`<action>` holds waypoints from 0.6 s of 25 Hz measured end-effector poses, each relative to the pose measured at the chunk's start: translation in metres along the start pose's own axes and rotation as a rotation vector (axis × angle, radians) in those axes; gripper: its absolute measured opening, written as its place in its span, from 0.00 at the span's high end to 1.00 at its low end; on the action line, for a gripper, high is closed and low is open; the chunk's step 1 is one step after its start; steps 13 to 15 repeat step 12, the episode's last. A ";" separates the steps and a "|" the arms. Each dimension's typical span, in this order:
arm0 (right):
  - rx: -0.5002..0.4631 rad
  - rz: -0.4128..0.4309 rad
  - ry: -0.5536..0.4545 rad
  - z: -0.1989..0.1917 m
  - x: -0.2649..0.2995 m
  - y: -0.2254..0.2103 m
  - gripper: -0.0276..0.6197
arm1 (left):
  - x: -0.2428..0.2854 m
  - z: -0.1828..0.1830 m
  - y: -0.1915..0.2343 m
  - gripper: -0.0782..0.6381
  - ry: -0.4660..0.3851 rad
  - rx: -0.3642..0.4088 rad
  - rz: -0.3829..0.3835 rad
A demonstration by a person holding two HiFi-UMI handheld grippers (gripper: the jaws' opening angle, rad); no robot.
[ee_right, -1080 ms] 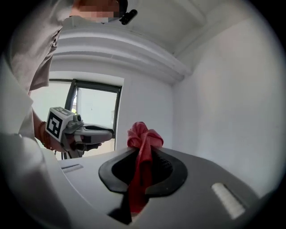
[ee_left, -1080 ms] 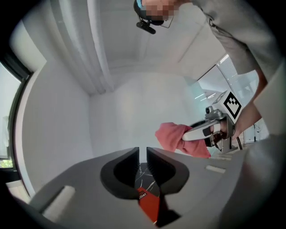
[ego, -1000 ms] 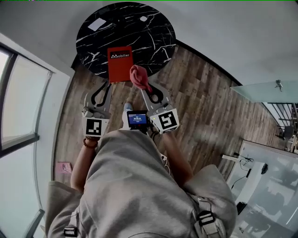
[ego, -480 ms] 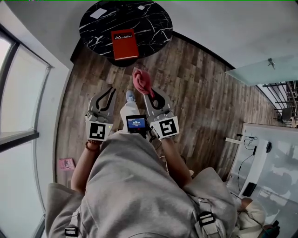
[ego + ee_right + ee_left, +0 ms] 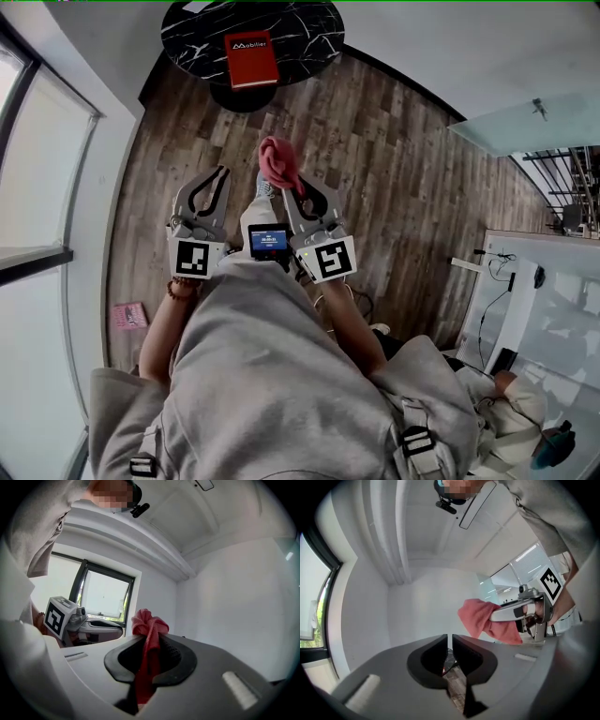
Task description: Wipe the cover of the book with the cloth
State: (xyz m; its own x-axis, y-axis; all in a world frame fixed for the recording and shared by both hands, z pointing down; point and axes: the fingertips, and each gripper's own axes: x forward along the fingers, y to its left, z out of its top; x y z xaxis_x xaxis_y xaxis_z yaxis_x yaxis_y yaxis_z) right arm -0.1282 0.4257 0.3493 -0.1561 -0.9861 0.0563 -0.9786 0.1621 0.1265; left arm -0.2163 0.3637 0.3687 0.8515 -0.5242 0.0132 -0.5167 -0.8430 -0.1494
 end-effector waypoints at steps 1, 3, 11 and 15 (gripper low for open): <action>-0.001 0.000 -0.005 0.000 -0.002 0.001 0.88 | -0.001 0.000 -0.002 0.85 -0.003 0.003 -0.003; -0.010 -0.003 -0.014 0.002 -0.007 -0.001 0.88 | -0.001 0.004 -0.007 0.85 -0.014 0.014 -0.008; -0.022 -0.023 -0.049 0.021 -0.032 -0.004 0.88 | -0.011 0.021 -0.026 0.86 -0.047 0.041 -0.017; -0.021 -0.027 -0.049 0.021 -0.036 -0.004 0.88 | -0.014 0.022 -0.029 0.86 -0.050 0.043 -0.018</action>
